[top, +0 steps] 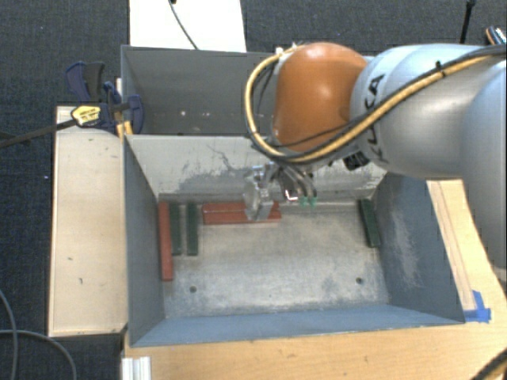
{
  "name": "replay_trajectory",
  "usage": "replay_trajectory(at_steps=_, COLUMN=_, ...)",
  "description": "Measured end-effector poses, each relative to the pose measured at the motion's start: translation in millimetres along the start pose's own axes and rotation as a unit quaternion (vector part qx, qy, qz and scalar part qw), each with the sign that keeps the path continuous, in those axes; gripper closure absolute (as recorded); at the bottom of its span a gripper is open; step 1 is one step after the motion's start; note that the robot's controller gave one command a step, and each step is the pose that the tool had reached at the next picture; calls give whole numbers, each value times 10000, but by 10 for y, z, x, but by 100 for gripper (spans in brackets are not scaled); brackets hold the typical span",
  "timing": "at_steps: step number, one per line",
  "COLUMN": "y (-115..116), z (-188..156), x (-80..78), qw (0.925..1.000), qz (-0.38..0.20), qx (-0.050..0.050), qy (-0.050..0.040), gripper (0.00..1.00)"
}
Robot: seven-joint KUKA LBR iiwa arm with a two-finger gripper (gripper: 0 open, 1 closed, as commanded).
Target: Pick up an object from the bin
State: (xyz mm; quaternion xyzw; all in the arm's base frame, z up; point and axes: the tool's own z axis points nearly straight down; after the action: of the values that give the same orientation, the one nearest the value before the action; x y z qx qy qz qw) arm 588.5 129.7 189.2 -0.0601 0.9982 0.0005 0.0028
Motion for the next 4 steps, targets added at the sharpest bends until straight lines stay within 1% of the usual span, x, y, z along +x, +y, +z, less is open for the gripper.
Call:
replay_trajectory(at_steps=1, y=574, z=552, x=73, qw=9939, qz=-1100, qx=-11, qy=39, gripper=100)
replay_trajectory(at_steps=2, y=554, z=533, x=59, qw=9942, qz=-1074, qx=-5, qy=21, gripper=0)
replay_trajectory(at_steps=3, y=277, z=1221, x=17, qw=9980, qz=-626, qx=2, qy=40, gripper=0)
replay_trajectory(at_steps=4, y=-301, z=1181, x=31, qw=9997, qz=-240, qx=10, qy=23, gripper=0)
